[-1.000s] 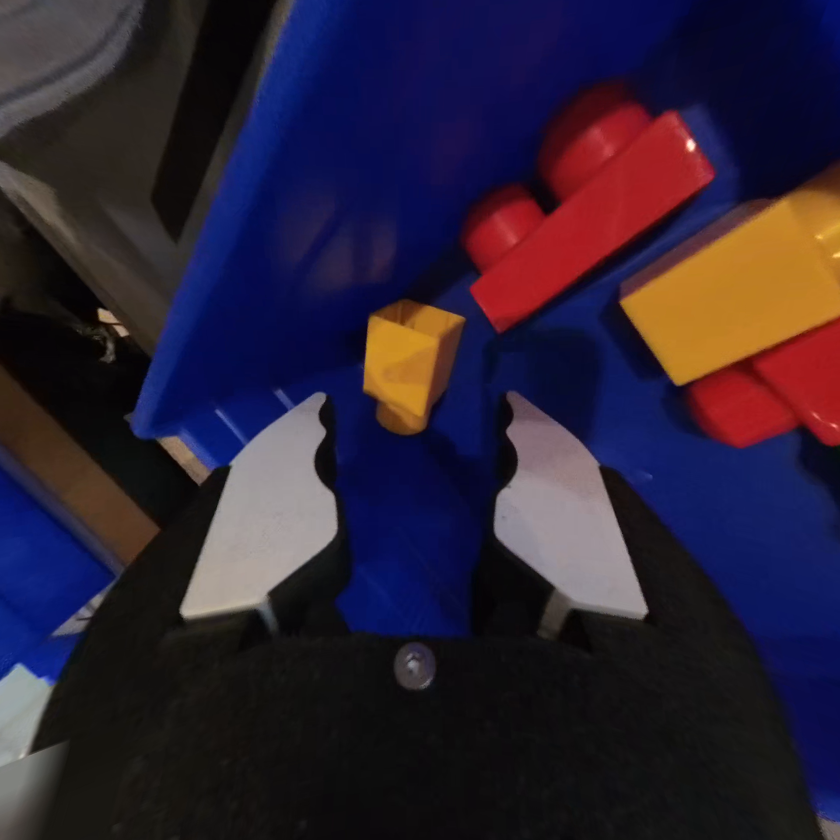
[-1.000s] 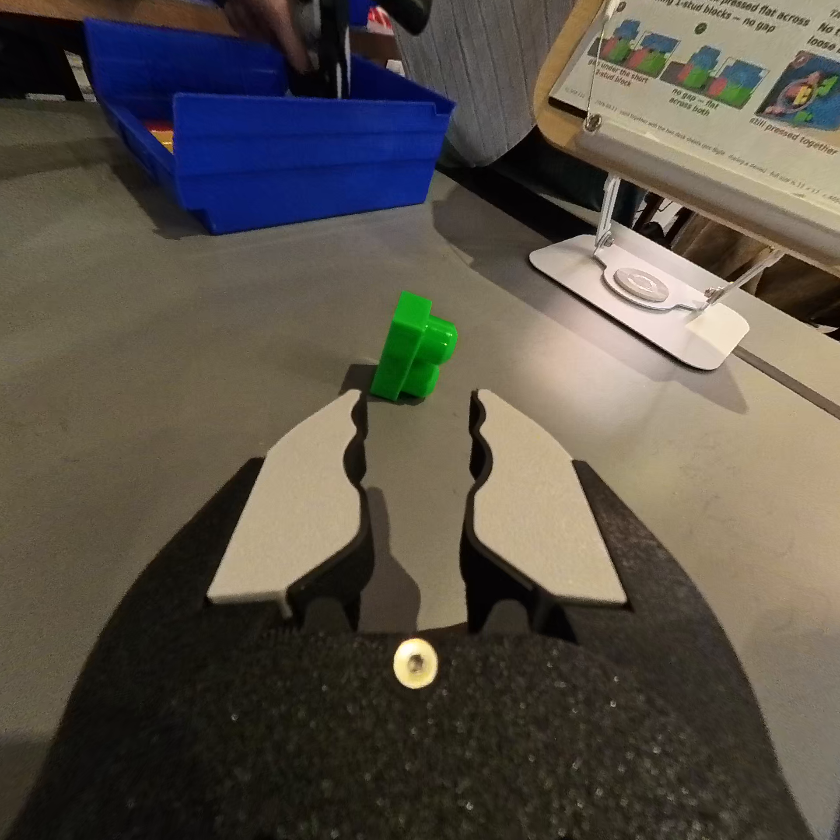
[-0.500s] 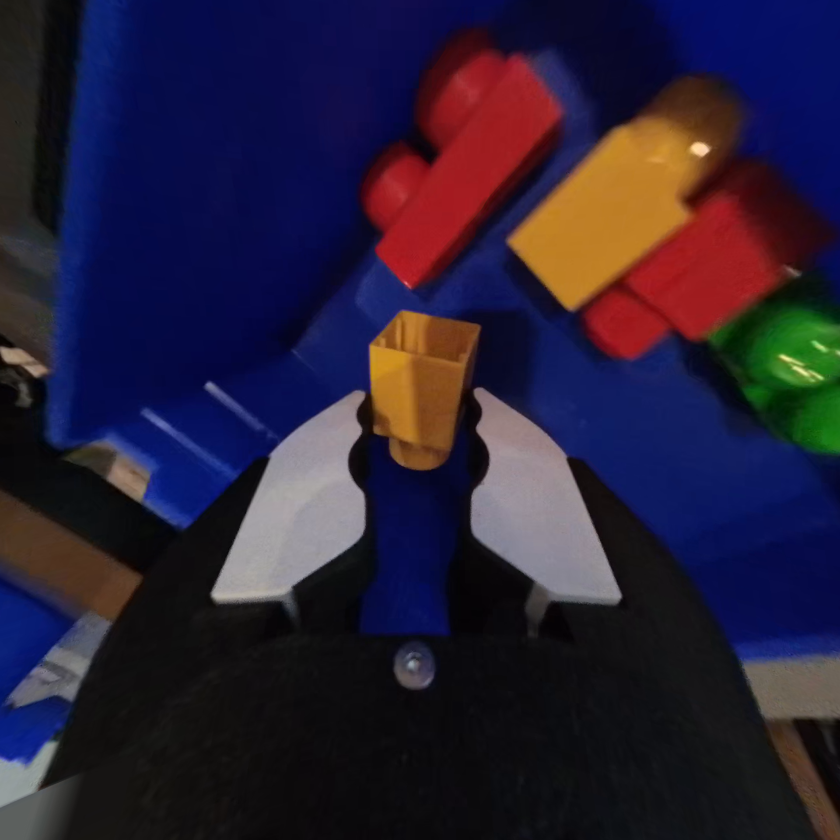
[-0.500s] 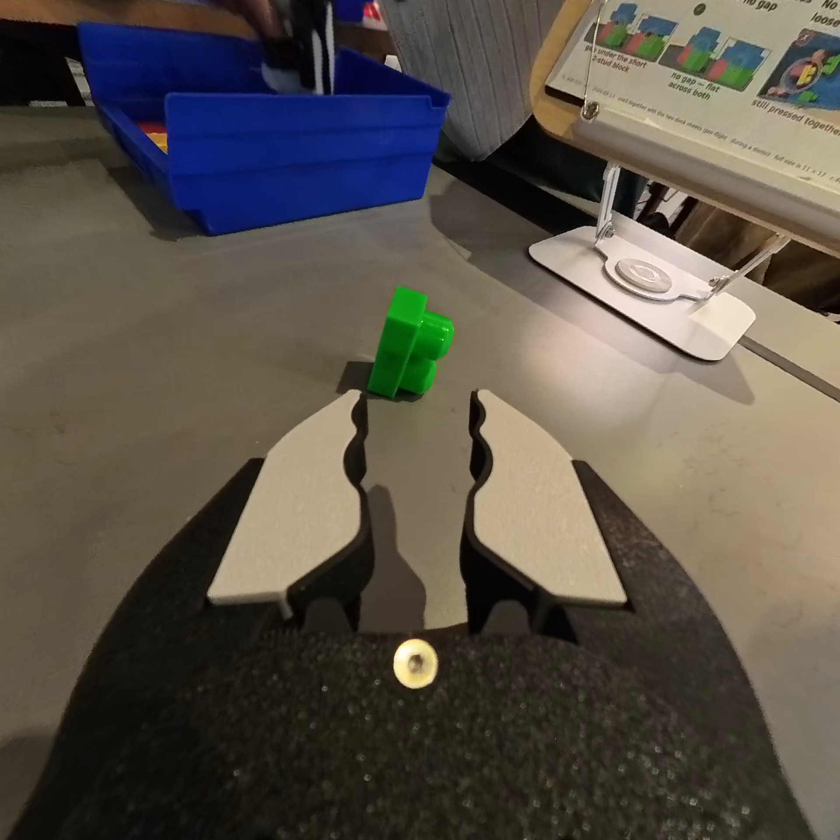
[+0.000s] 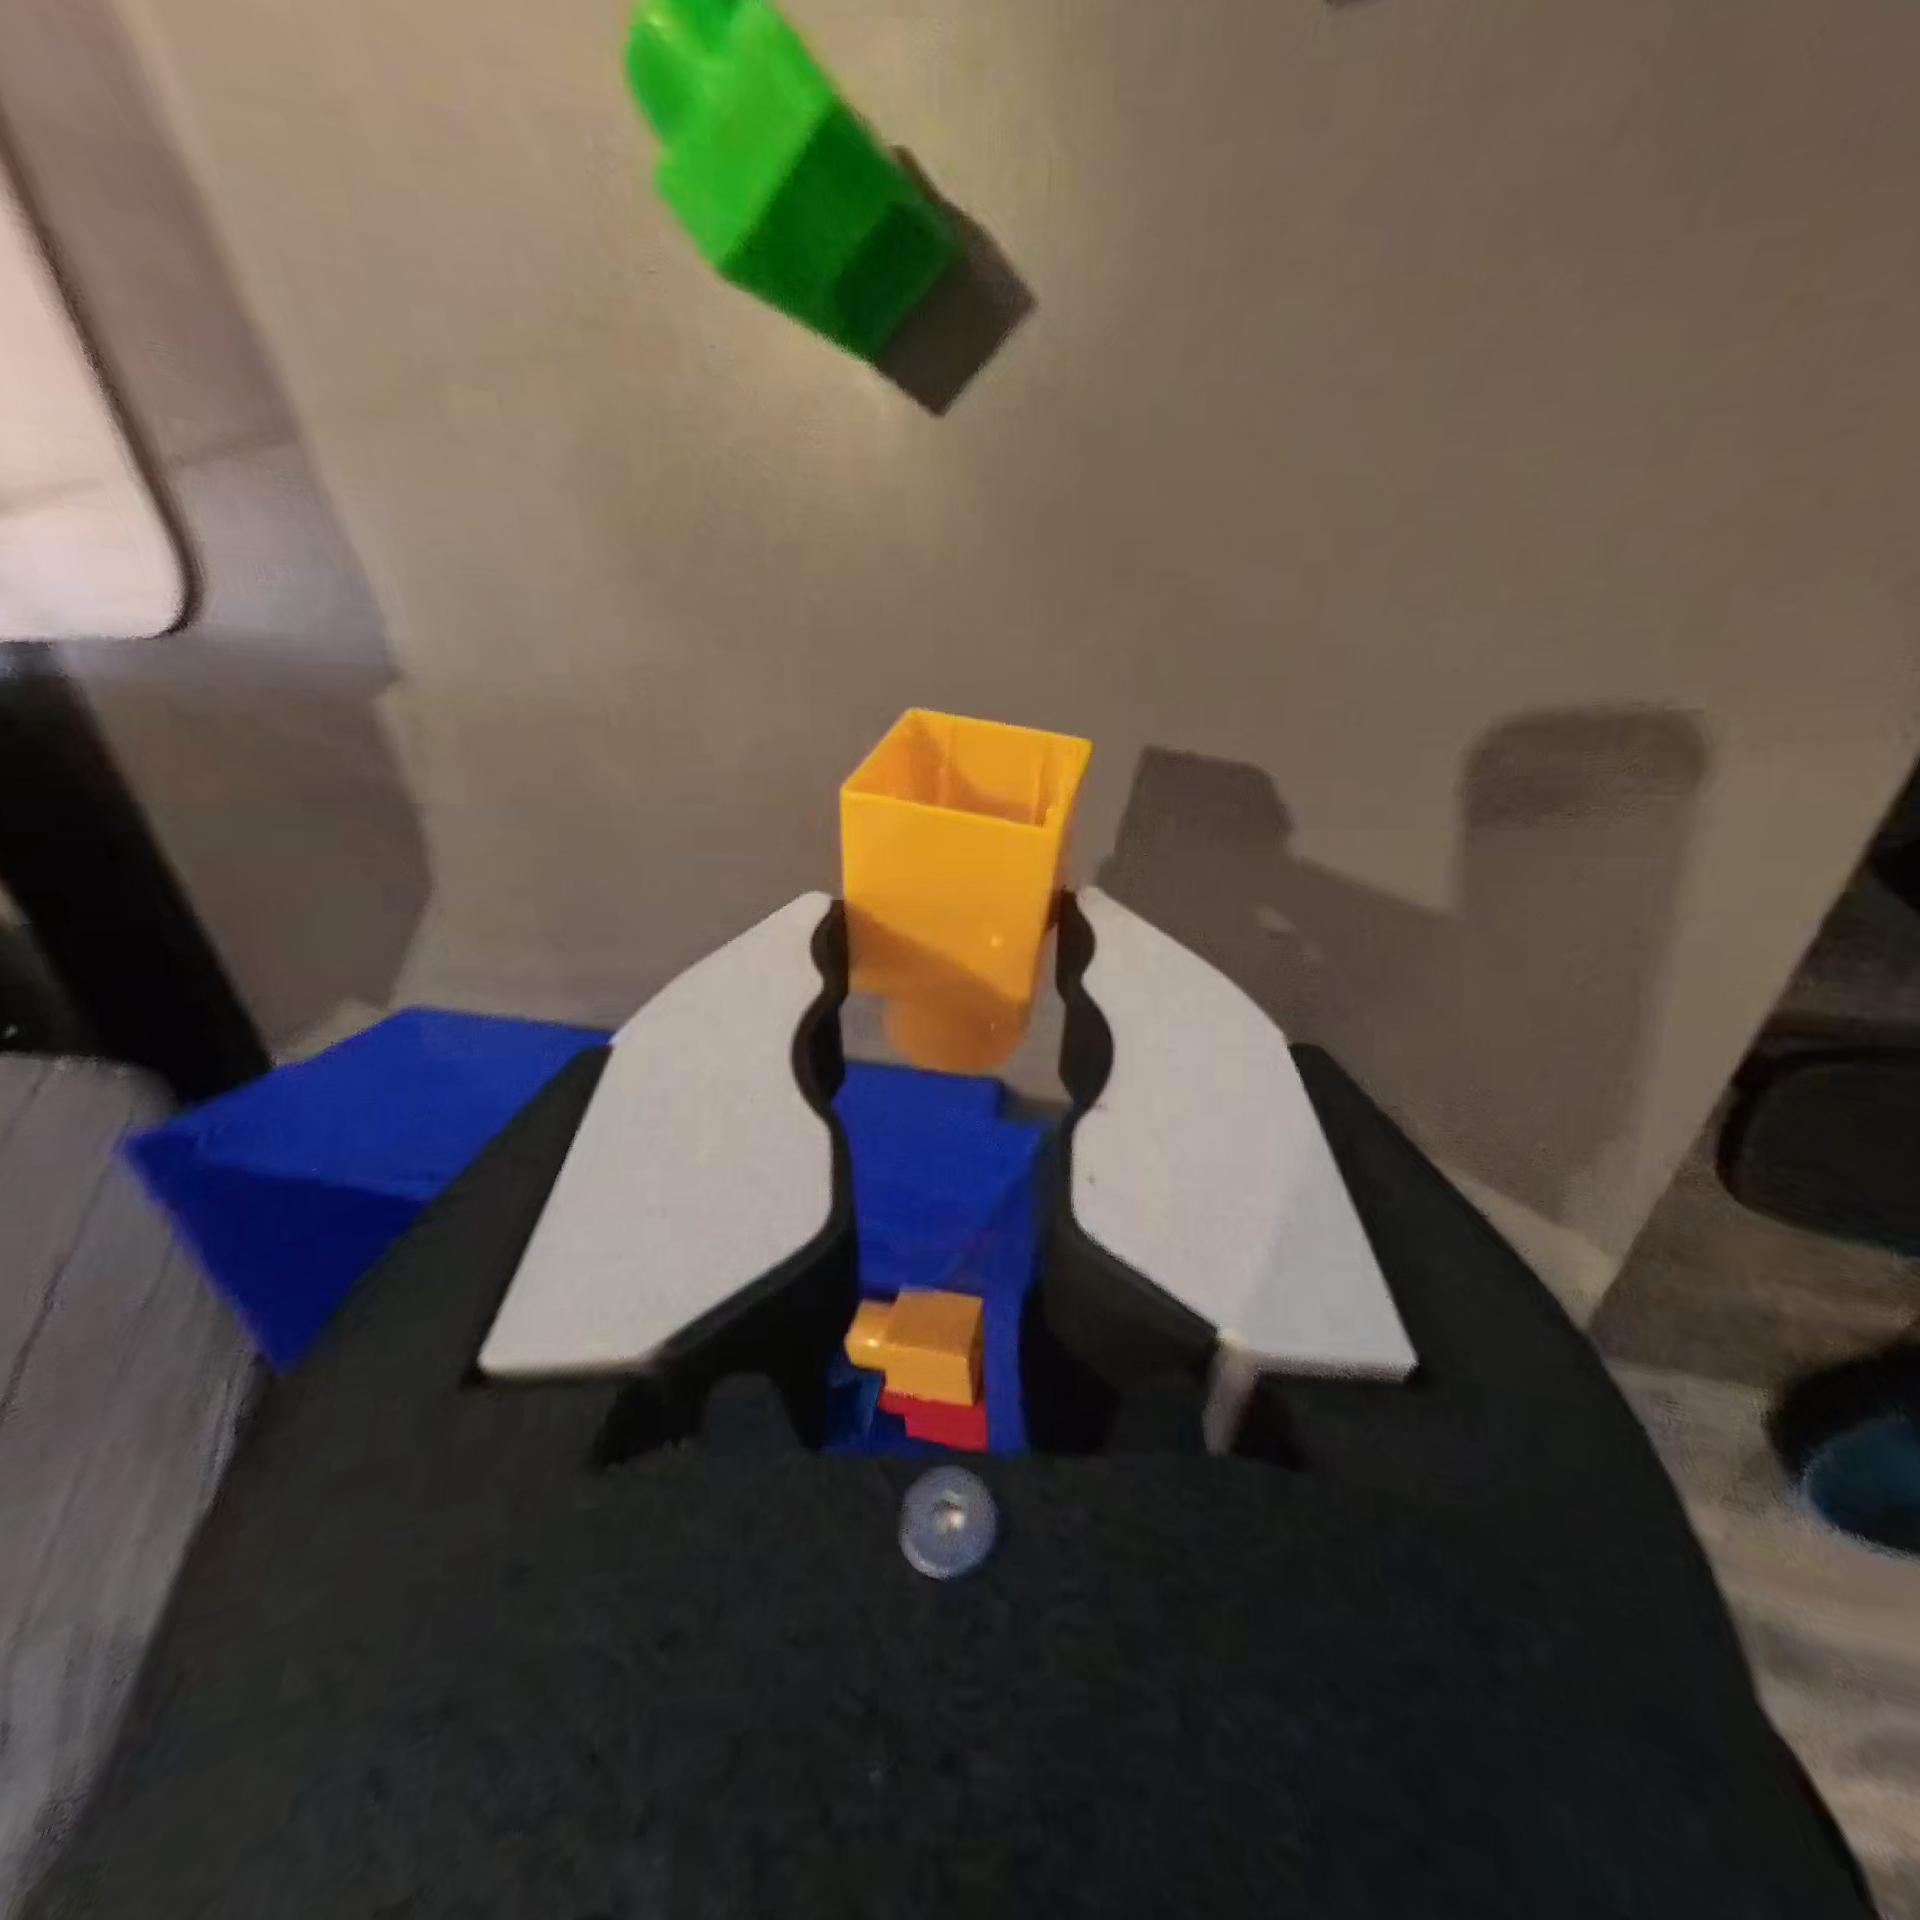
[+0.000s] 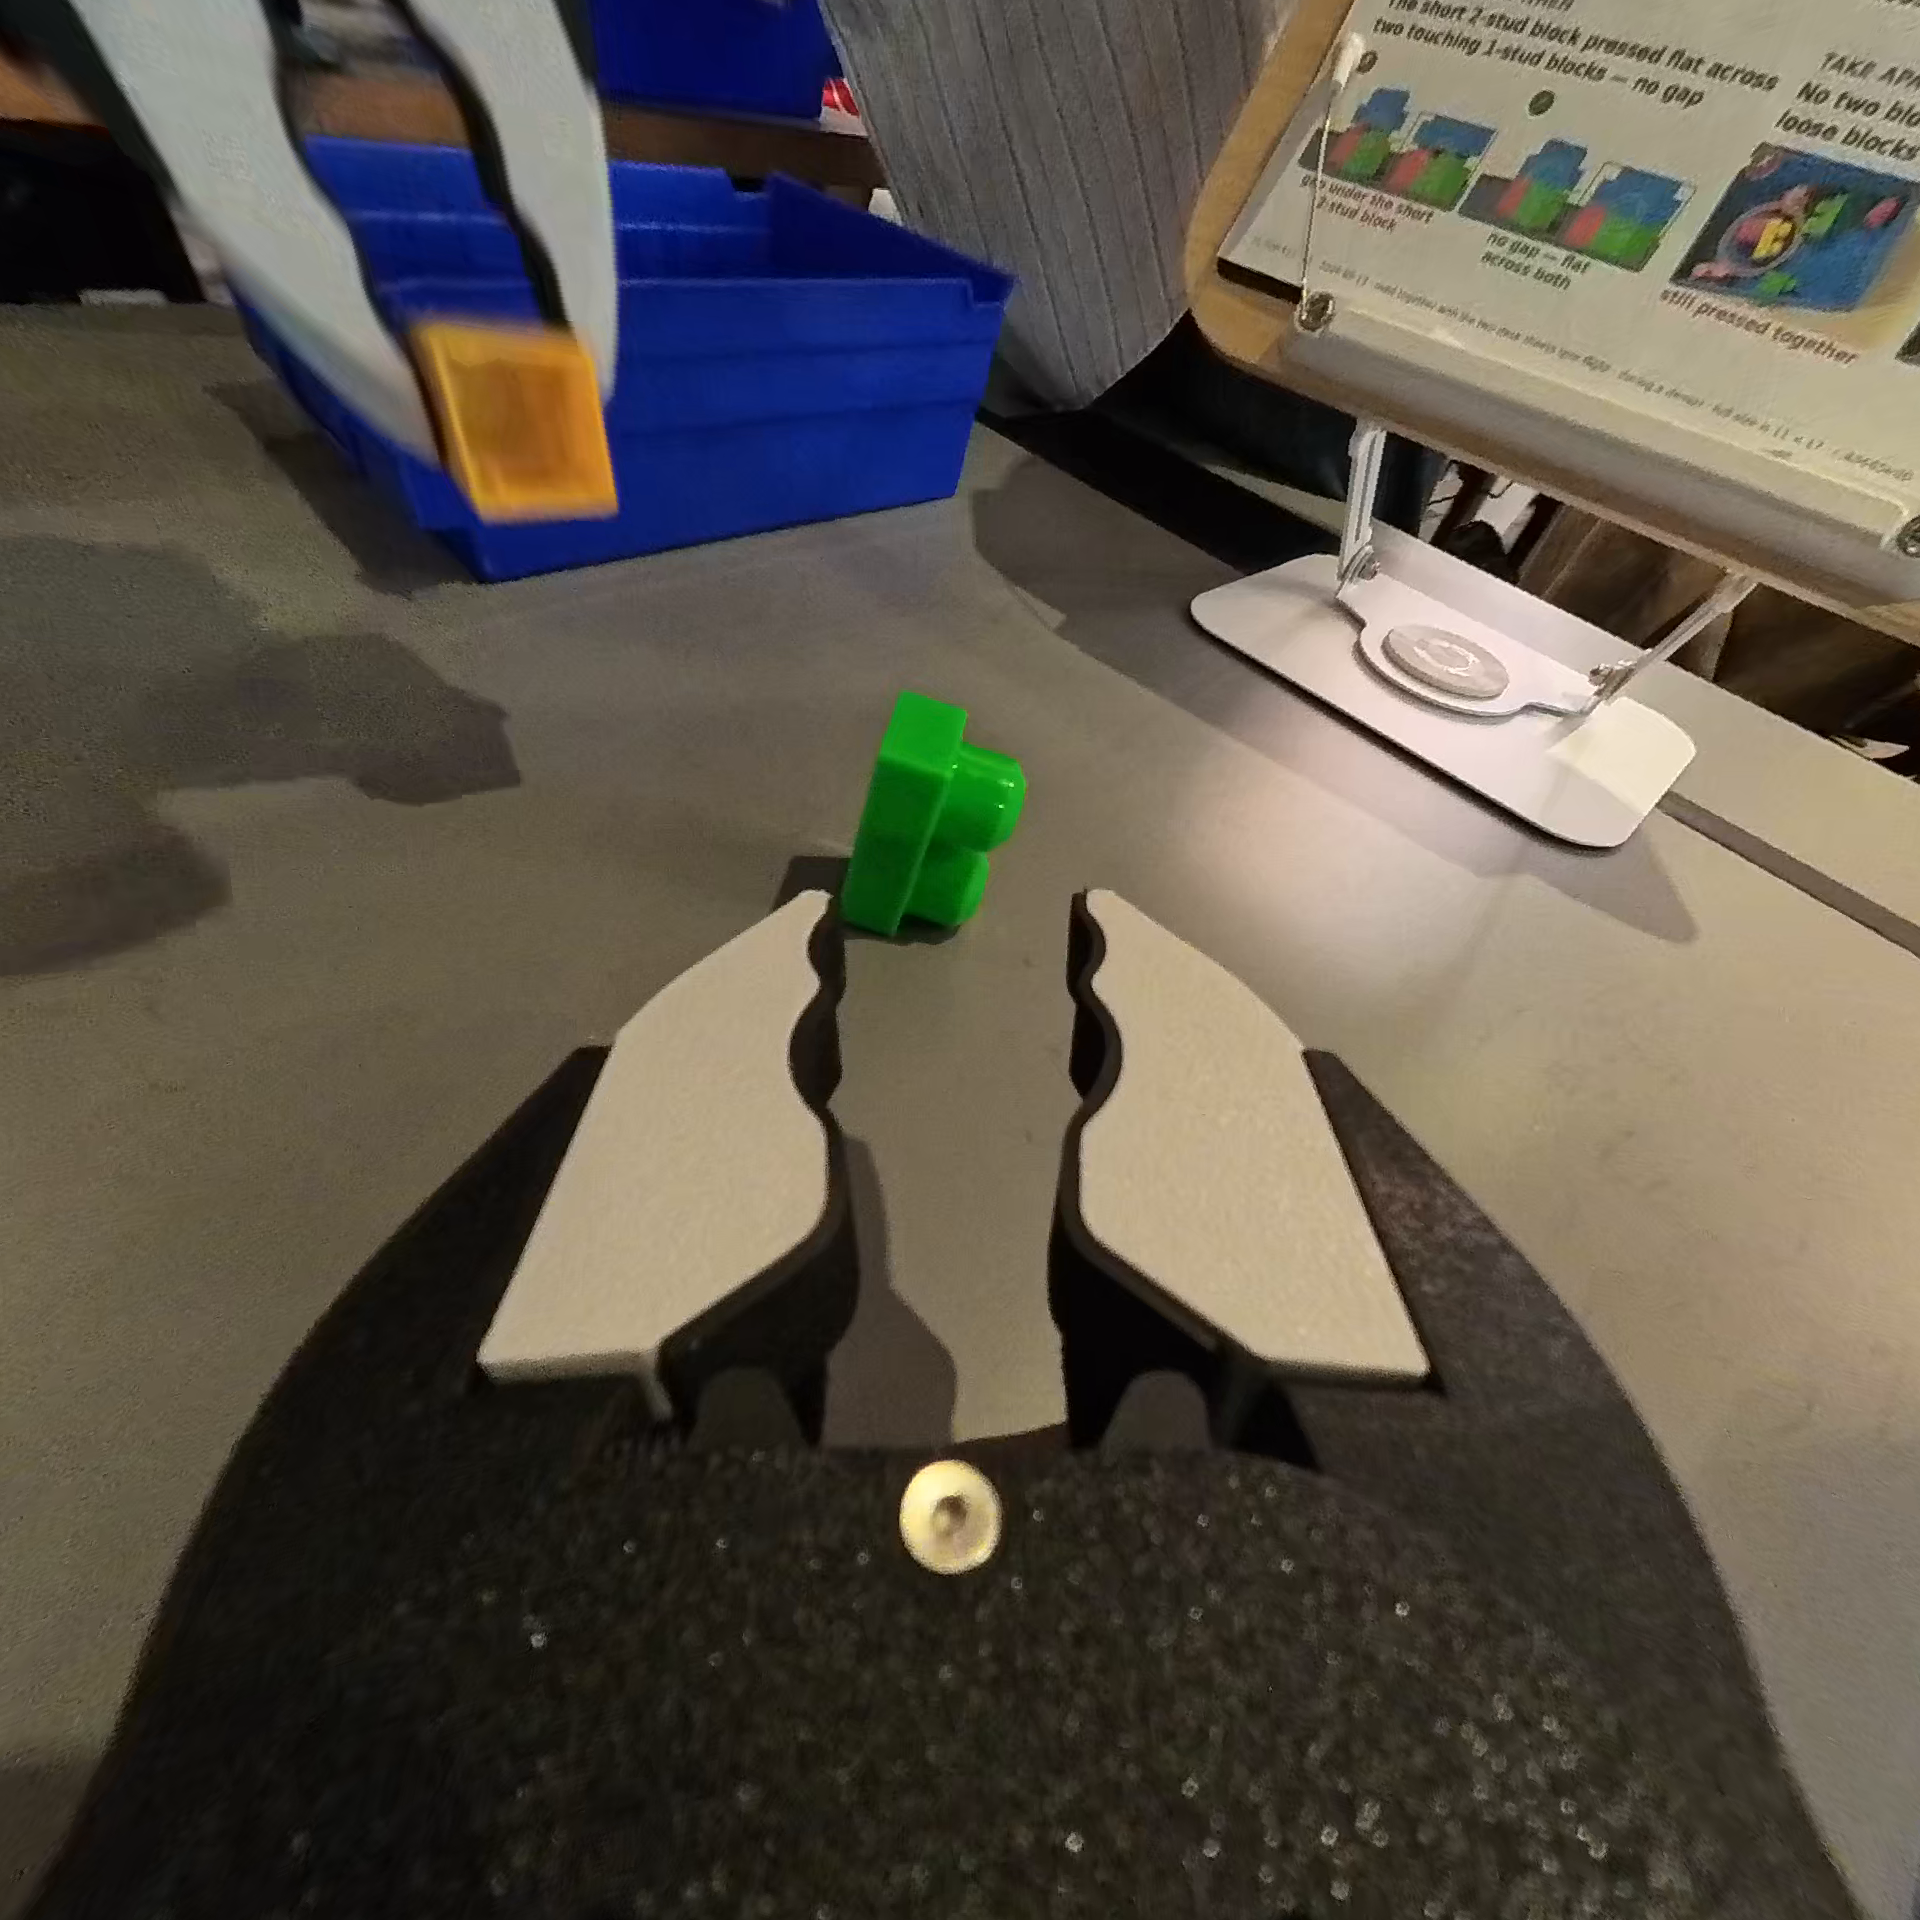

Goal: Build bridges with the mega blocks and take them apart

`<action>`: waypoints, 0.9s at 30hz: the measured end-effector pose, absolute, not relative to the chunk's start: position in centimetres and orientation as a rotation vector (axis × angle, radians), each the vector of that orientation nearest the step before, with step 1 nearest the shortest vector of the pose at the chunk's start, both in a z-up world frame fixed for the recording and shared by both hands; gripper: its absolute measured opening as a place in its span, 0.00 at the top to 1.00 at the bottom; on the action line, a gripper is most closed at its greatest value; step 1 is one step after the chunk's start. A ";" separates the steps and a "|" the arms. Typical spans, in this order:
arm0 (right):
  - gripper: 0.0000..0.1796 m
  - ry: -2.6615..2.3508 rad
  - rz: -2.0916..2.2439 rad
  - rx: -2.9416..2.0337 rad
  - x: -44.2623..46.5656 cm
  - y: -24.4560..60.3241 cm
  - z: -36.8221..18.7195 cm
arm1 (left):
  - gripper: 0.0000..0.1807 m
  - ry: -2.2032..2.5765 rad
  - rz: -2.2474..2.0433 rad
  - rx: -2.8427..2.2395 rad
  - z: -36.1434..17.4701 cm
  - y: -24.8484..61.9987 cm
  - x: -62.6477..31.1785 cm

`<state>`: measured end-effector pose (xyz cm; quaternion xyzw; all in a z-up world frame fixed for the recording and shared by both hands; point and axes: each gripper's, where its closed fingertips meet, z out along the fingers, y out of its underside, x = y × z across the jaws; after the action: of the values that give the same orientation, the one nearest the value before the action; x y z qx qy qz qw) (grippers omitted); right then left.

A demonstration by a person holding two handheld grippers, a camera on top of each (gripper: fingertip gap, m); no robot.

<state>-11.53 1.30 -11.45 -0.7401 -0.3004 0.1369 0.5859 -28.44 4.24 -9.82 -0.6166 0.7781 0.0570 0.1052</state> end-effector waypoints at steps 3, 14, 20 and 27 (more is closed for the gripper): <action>0.78 -0.693 0.322 -1.725 -11.4 1.3 -11.4 | 0.79 2.363 0.226 -1.894 -14.1 4.1 -27.5; 0.78 -0.699 0.318 -1.730 -11.3 1.2 -11.5 | 0.79 2.375 0.278 -1.873 -18.6 4.5 -25.5; 0.78 -0.691 0.335 -1.735 -11.2 1.2 -11.5 | 0.68 2.173 0.116 -1.921 -15.1 4.0 -26.6; 0.78 -0.706 0.342 -1.734 -11.6 1.0 -11.6 | 0.56 1.061 -0.181 -1.812 0.0 5.1 -36.9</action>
<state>-11.62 1.04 -11.63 -0.7420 -0.3021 0.1462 0.5803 -36.92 5.14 0.01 -0.7475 0.4375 -0.0748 0.4943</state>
